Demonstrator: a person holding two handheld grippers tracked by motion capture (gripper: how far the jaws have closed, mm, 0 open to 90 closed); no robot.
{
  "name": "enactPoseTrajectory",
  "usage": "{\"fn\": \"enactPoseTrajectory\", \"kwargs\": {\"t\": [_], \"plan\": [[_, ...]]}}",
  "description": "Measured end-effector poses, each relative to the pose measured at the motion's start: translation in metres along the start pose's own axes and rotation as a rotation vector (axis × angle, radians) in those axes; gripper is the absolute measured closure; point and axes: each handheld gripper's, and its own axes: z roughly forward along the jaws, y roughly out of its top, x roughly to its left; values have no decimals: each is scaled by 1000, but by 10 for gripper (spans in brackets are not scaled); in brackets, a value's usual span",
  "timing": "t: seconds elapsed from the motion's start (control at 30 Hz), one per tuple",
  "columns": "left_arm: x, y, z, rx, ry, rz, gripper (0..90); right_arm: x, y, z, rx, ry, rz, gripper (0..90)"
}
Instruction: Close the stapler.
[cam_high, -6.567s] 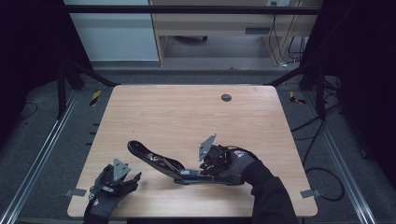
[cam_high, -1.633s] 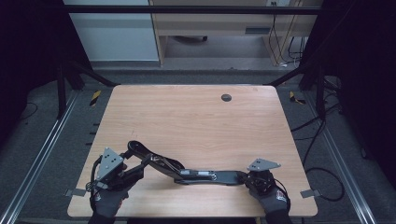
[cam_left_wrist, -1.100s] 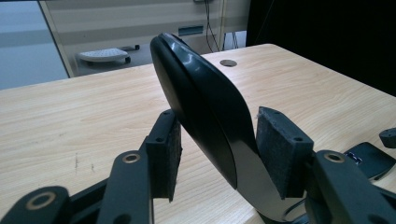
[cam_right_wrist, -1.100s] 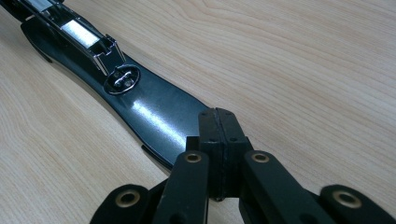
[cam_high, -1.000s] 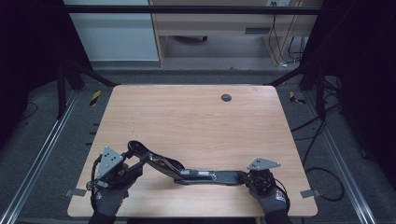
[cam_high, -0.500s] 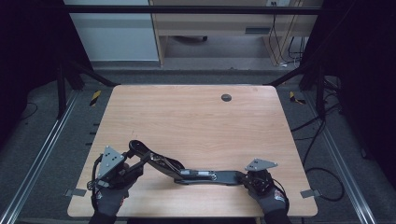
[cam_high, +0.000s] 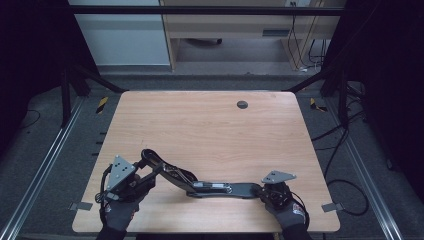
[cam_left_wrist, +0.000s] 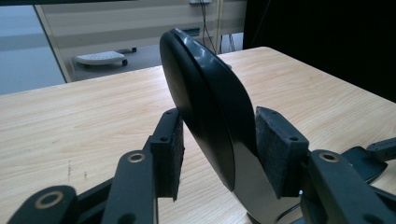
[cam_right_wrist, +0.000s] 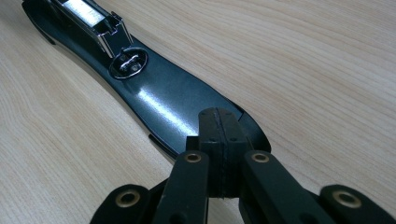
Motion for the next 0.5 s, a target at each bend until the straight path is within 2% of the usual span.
{"fn": "enactPoseTrajectory", "kwargs": {"t": [0.5], "plan": [[-9,8,4,0,-8,24,546,-2,-1,1,-5,5,-1,900]]}}
